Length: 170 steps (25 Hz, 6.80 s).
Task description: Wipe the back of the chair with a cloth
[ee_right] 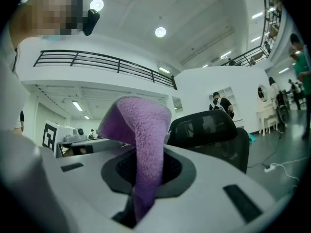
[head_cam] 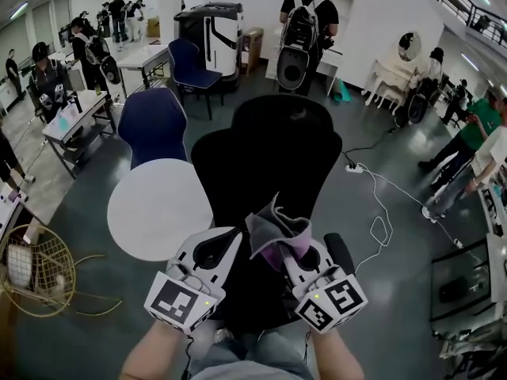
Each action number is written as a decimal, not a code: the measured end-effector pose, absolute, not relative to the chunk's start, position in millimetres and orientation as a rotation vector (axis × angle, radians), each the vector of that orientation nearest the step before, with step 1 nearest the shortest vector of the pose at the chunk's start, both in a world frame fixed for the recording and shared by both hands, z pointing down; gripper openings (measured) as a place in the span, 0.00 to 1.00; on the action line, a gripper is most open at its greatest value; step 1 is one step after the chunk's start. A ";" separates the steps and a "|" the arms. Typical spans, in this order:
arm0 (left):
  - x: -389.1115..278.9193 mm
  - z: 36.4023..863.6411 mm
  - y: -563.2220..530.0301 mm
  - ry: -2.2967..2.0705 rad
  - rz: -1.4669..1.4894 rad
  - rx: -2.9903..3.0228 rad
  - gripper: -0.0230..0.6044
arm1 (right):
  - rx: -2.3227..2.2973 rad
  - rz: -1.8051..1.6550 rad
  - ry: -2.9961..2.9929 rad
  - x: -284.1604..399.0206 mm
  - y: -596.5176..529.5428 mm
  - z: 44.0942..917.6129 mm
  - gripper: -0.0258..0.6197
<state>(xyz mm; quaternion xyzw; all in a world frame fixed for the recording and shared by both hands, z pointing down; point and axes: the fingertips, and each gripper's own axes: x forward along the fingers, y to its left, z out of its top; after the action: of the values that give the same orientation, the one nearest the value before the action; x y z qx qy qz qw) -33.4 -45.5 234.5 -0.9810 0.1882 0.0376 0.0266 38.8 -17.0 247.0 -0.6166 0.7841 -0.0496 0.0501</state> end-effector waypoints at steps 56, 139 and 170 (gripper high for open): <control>6.1 248.1 -149.6 0.824 0.115 -3.053 0.05 | -2.240 -0.115 2.313 193.8 -273.2 228.7 0.12; -38.6 243.9 -140.1 0.933 0.094 -2.997 0.05 | -2.138 -0.203 2.483 95.3 -268.8 284.5 0.12; 10.6 253.5 -140.2 0.863 0.047 -3.048 0.05 | -2.426 -0.325 2.195 238.7 -250.9 308.7 0.12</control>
<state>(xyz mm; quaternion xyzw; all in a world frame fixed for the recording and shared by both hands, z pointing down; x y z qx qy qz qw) 10.6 -140.2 253.5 -0.9620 0.2722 0.0147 -0.0135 238.7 -250.9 308.7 -0.7359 0.6659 -0.0987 -0.0731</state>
